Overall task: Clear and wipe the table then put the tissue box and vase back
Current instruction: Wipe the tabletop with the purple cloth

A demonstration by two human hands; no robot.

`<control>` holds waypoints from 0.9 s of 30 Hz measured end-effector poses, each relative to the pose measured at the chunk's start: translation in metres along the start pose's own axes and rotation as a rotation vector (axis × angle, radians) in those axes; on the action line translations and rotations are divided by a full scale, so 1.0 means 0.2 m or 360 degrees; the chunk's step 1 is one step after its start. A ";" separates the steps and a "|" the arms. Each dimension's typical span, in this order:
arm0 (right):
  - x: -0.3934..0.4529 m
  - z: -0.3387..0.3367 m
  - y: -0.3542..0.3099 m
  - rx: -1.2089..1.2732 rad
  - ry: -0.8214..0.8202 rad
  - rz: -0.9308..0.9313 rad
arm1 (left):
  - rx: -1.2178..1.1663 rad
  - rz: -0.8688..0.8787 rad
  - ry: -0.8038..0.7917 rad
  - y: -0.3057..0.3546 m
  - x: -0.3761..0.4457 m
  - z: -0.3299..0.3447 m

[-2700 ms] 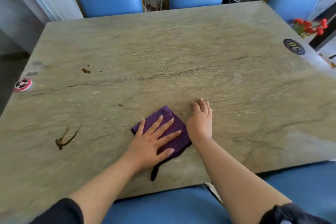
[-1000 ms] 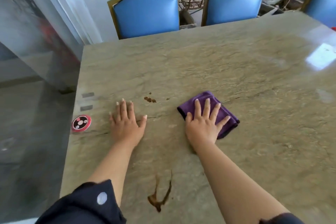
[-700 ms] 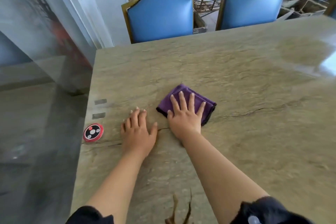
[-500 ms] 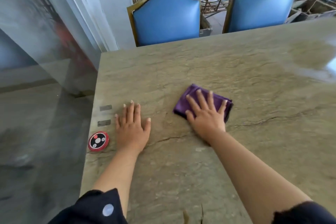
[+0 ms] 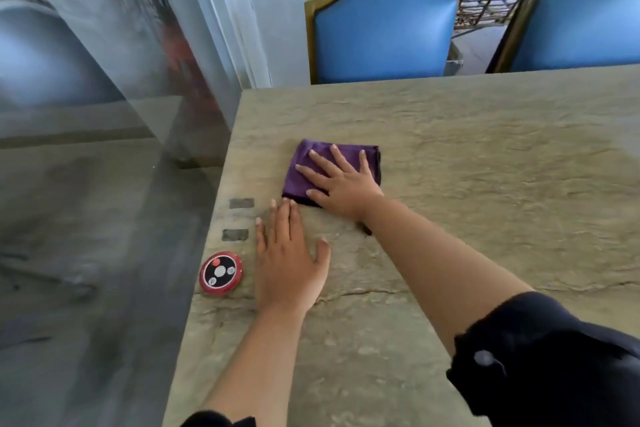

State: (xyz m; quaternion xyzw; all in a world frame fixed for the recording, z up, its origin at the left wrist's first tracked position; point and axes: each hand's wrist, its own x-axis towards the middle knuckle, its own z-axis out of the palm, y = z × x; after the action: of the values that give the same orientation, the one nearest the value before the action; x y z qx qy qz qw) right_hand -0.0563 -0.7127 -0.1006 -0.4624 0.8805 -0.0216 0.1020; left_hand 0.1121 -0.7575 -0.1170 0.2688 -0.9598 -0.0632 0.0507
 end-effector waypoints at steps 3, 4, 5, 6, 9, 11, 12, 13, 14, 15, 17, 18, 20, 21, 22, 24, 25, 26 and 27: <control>-0.06 -0.03 0.23 -0.0029 0.0042 -0.0073 | -0.0030 0.0011 0.0014 0.00 -0.01 0.00; -0.05 -0.03 0.30 0.0013 0.0084 0.0122 | -0.0045 0.0010 0.0034 0.01 -0.01 -0.01; -0.01 -0.04 0.33 0.0085 0.0116 0.0386 | -0.0056 0.0015 0.0045 0.01 -0.01 -0.01; 0.03 -0.04 0.32 0.0164 0.0127 0.0642 | -0.0052 0.0025 0.0045 0.01 -0.01 0.00; 0.17 -0.05 0.11 0.0230 0.0111 0.0787 | -0.0048 0.0028 0.0075 0.00 0.00 0.01; 0.18 -0.03 -0.06 0.0225 0.0092 0.0464 | -0.0105 -0.0009 0.0141 0.00 0.00 0.01; 0.14 -0.01 -0.12 0.0200 0.0081 0.0284 | -0.0157 -0.0044 0.0184 0.00 0.00 0.00; 0.09 0.00 -0.15 0.0160 0.0071 0.0124 | -0.0219 -0.0082 0.0228 0.01 -0.01 0.00; 0.03 0.02 -0.13 0.0117 0.0066 -0.0002 | -0.0274 -0.0108 0.0263 0.01 -0.01 -0.01; -0.03 0.02 -0.08 0.0088 0.0059 -0.0087 | -0.0311 -0.0122 0.0285 0.01 -0.01 -0.01; -0.14 0.02 0.05 0.0122 0.0053 -0.0042 | -0.0307 -0.0105 0.0275 0.01 -0.01 -0.02; -0.20 0.02 0.11 0.0165 0.0083 0.0102 | -0.0275 -0.0081 0.0244 0.01 -0.01 -0.01; -0.31 0.04 0.15 0.0220 0.0158 0.0439 | -0.0210 -0.0031 0.0180 0.00 0.00 -0.01; -0.35 0.05 0.11 0.0239 0.0172 0.0532 | -0.0197 -0.0007 0.0164 0.00 0.00 -0.01; -0.39 0.05 0.06 0.0265 0.0159 0.0534 | -0.0196 0.0013 0.0152 0.00 0.01 -0.01; -0.46 0.04 -0.05 0.0376 0.0082 0.0341 | -0.0210 0.0048 0.0149 0.00 0.02 -0.01; -0.50 0.03 -0.07 0.0488 0.0058 0.0242 | -0.0217 0.0070 0.0164 -0.01 0.02 -0.01; -0.55 0.02 -0.08 0.0651 0.0081 0.0208 | -0.0229 0.0086 0.0175 -0.02 0.01 -0.01; -0.61 0.01 -0.07 0.0808 0.0177 0.0266 | -0.0241 0.0098 0.0191 -0.02 0.00 -0.02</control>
State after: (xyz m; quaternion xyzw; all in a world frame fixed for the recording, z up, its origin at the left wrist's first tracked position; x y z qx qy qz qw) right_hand 0.0233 -0.6203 -0.0811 -0.3458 0.8863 -0.2585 0.1675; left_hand 0.1149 -0.7611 -0.1141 0.2380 -0.9553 -0.1179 0.1302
